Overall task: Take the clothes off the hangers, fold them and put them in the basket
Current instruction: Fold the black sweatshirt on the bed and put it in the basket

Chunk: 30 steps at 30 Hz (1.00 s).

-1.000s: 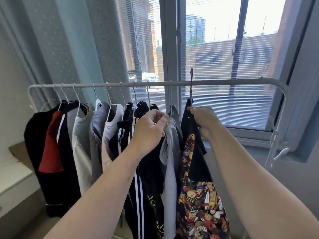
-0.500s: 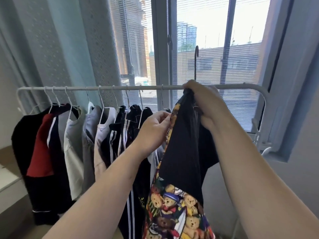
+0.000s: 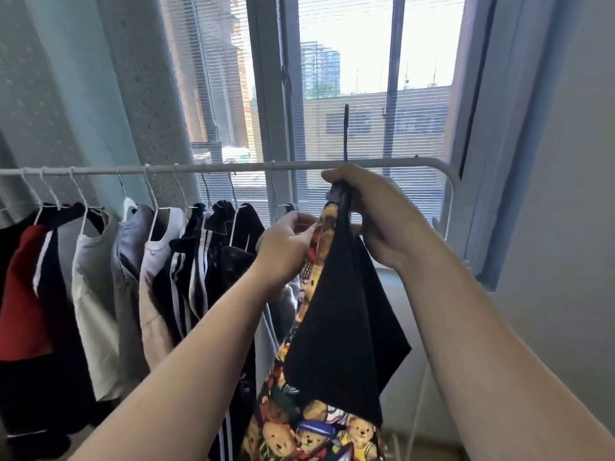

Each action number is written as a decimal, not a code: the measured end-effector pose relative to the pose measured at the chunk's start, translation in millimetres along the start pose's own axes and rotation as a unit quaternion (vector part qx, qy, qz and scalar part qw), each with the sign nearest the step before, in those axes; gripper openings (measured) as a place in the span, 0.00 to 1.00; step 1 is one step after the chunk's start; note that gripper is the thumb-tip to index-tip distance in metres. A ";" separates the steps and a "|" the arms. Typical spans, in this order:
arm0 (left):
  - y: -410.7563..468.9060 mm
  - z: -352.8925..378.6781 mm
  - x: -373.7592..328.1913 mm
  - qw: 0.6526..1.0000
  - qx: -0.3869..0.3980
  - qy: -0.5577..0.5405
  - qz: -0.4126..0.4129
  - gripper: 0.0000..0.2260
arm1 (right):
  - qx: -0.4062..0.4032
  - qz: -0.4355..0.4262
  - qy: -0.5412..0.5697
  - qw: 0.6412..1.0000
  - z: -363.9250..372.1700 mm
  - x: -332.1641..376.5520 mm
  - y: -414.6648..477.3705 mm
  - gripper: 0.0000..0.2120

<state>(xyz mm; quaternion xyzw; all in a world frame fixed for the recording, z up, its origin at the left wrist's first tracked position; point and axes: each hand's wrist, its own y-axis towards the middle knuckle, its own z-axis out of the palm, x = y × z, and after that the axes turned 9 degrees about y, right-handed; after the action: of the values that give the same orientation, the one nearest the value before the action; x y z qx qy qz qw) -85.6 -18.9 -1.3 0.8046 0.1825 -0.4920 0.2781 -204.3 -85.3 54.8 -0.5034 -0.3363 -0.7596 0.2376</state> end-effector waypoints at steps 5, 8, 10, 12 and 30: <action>32.2 17.4 10.7 0.999 0.004 0.035 0.033 0.13 | 0.003 0.004 0.013 1.000 -20.9 10.1 -17.1 0.09; 47.4 32.7 13.6 0.997 0.016 0.044 0.059 0.20 | 0.006 0.018 -0.044 0.999 -34.8 13.1 -10.7 0.05; 53.7 45.4 9.7 0.997 0.040 0.011 0.066 0.25 | 0.014 0.055 -0.124 0.991 -45.2 17.3 -4.6 0.05; 64.9 51.7 12.9 0.996 0.049 -0.029 0.064 0.27 | 0.068 0.067 -0.183 0.978 -58.5 16.5 -7.4 0.10; 67.5 68.2 -0.6 0.937 -0.078 0.242 0.238 0.11 | -0.020 0.120 -0.491 0.862 -172.9 63.0 -109.7 0.10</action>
<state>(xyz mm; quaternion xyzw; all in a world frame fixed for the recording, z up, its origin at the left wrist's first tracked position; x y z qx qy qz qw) -94.7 -114.2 -7.3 0.8951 0.0853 -0.1858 0.3962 -409.6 -143.9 37.0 -0.8523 -0.3316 -0.3860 0.1208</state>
